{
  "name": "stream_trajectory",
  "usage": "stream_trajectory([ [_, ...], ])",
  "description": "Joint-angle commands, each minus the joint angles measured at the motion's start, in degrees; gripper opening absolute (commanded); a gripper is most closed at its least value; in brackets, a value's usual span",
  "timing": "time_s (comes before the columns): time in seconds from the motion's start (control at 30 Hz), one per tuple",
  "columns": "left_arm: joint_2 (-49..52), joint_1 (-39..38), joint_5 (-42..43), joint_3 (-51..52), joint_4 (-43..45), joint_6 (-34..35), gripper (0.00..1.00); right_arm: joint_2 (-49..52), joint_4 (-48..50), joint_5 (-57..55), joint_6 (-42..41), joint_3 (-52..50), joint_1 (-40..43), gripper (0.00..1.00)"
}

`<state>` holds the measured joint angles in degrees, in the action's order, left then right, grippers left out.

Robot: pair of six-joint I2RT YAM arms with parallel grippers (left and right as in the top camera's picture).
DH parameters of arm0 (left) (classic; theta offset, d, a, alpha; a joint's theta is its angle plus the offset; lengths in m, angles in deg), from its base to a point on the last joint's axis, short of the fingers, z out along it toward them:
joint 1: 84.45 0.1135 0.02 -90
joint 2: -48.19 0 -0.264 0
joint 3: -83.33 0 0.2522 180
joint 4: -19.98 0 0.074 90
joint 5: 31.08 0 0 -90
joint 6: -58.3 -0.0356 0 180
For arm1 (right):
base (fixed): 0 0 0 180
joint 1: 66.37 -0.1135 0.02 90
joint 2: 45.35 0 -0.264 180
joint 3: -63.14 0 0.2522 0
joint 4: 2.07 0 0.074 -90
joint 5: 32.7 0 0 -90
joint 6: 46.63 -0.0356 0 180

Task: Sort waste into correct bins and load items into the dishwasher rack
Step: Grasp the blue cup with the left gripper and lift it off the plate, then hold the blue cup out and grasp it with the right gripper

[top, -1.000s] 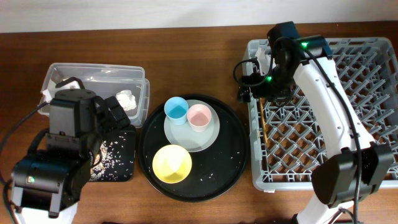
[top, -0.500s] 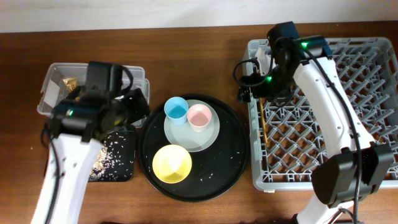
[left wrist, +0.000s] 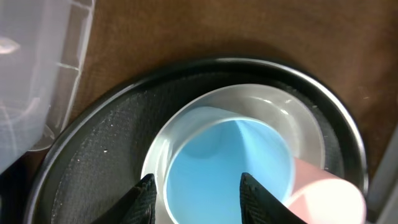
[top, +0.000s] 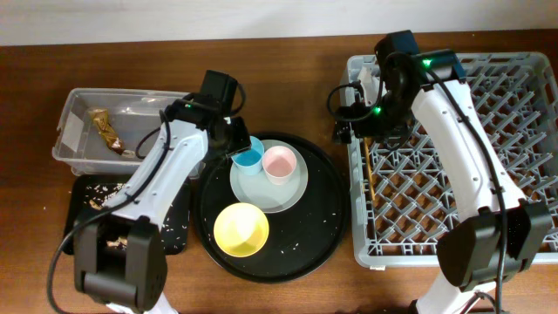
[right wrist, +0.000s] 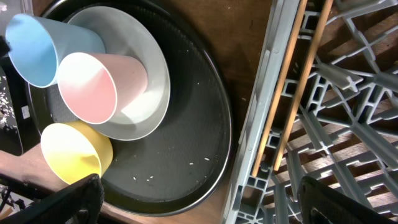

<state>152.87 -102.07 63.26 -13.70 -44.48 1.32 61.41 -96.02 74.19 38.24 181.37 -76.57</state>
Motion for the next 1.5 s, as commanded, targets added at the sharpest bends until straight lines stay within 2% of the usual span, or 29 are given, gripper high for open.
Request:
stream_trajectory([
  [0.0, 3.23, -0.04, -0.02, -0.13, 0.13, -0.07, 0.43, -0.55, 0.04, 0.44, 0.42, 0.87, -0.28, 0.98],
  [0.1, 3.76, -0.22, -0.68, -0.07, -0.02, -0.07, 0.43, -0.55, 0.04, 0.44, 0.42, 0.87, -0.28, 0.98],
  [0.13, 3.76, -0.22, -0.7, -0.02, -0.33, -0.07, 0.41, -0.55, 0.04, 0.44, 0.42, 0.87, -0.28, 0.98],
  [0.17, 3.76, -0.22, -0.7, -0.02, -0.61, -0.07, 0.35, -0.55, 0.04, 0.44, 0.39, 0.87, -0.28, 0.98],
  [0.33, 3.76, -0.85, -2.51, 1.16, -0.63, -0.07, 0.28, -0.55, 0.04, 0.44, 0.42, 0.87, -0.28, 0.98],
  [0.53, 3.96, -0.96, -3.15, 2.78, -0.72, -0.04, 0.26, -0.55, 0.07, 0.44, 0.42, 0.87, -0.28, 0.98],
  [0.6, 3.96, -0.72, -3.21, 2.75, -0.48, -0.04, 0.18, -0.55, 0.04, 0.44, 0.42, 0.87, -0.28, 0.98],
  [0.63, 3.96, -0.59, -3.23, 2.75, -0.48, -0.07, 0.09, -0.55, 0.04, 0.44, 0.42, 0.87, -0.28, 0.99],
  [0.7, 3.93, -0.57, -3.26, 2.21, -0.44, -0.07, 0.07, -0.55, 0.04, 0.44, 0.42, 0.87, -0.28, 0.98],
  [0.73, 3.93, -0.59, -3.23, 1.33, -0.59, -0.07, 0.02, -0.55, 0.04, 0.44, 0.42, 0.87, -0.28, 0.98],
  [0.83, 3.15, -0.57, -3.43, -2.43, -2.16, -0.35, 0.01, -0.55, 0.04, 0.42, 0.42, 0.87, -0.28, 0.98],
  [0.9, 2.05, -0.57, -6.82, -4.55, -2.99, -0.59, 0.01, -0.55, 0.04, 0.44, 0.42, 0.87, -0.28, 0.98],
  [0.97, -0.22, -0.35, -8.87, -5.97, -3.65, -4.11, 0.01, -0.55, 0.07, 0.44, 0.42, 0.87, -0.28, 0.98],
  [1.03, -4.2, 2.12, -1.68, -7.98, -6.95, -6.71, 0.01, -0.55, 0.04, 0.44, 0.42, 0.87, -0.28, 0.98],
  [1.1, -7.39, 6.1, 12.33, -8.52, -7.23, -12.35, 0.0, -0.55, 0.04, 0.44, 0.42, 0.87, -0.28, 0.98],
  [1.13, -8.7, 8.96, 21.94, -8.52, -7.26, -15.98, 0.0, -0.55, 0.04, 0.44, 0.42, 0.87, -0.28, 0.98],
  [1.2, -9.25, 15.1, 49.9, -8.5, -8.15, -27.04, 0.01, -0.55, 0.04, 0.44, 0.42, 0.87, -0.28, 0.98],
  [1.23, -9.18, 17.7, 60.15, -8.5, -9.29, -31.5, 0.0, -0.55, 0.04, 0.44, 0.42, 0.87, -0.28, 0.98],
  [1.33, -9.18, 20.33, 71.1, -8.5, -10.25, -35.71, 0.0, -0.55, 0.04, 0.44, 0.39, 0.87, -0.28, 0.98],
  [1.47, -9.18, 20.41, 71.97, -8.5, -10.21, -35.71, 0.0, -0.55, 0.24, 3.56, 1.81, 0.87, -0.28, 0.98],
])
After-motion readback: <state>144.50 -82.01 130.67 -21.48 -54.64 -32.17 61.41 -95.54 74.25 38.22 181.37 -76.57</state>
